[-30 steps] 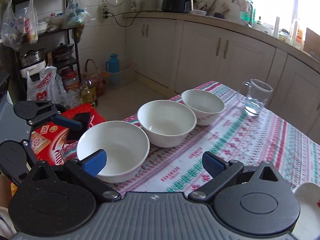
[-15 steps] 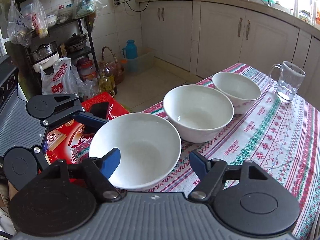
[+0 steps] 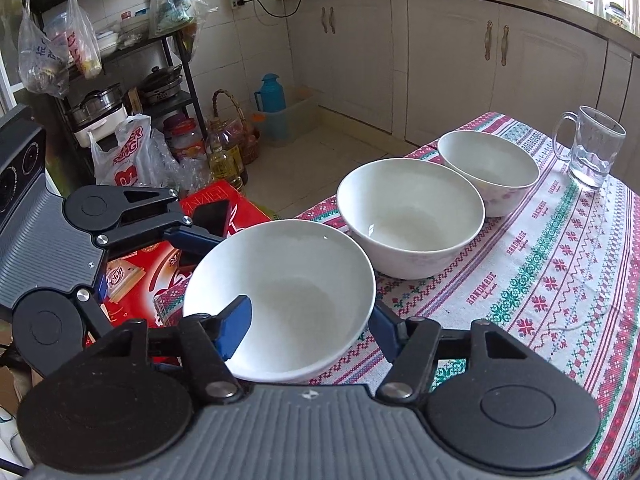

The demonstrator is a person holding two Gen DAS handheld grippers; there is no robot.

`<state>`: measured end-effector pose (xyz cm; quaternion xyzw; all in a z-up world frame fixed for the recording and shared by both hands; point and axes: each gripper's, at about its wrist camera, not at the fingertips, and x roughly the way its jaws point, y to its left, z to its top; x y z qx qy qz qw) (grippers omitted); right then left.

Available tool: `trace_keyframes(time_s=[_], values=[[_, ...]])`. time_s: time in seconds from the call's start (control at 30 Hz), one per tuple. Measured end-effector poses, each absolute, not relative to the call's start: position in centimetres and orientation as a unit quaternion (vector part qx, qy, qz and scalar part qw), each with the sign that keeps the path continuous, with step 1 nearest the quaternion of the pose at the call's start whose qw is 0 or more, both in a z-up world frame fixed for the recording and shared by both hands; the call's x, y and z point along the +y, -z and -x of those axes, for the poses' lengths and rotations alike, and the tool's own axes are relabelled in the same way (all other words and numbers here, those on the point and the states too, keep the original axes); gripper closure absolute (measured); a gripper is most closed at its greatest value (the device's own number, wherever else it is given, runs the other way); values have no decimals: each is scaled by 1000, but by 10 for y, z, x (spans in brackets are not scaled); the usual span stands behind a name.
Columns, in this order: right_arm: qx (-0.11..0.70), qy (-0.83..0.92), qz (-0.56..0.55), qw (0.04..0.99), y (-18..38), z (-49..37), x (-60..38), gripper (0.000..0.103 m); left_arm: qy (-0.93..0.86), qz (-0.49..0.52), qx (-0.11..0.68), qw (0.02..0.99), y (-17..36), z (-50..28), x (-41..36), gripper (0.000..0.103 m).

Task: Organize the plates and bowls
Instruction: 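Reach the right gripper to a white bowl and grasp its rim, then lift the white bowl with the right gripper and carry it toward the plate stack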

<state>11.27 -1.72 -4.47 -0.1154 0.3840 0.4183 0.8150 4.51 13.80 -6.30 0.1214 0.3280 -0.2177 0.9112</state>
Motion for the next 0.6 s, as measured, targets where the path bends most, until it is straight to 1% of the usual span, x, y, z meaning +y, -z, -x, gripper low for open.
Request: trace_keyframes(time_s=[0.6], values=[[377,-370,105,843,30,-104,-64,33,277,-142,313,897,51,-64,94,15]])
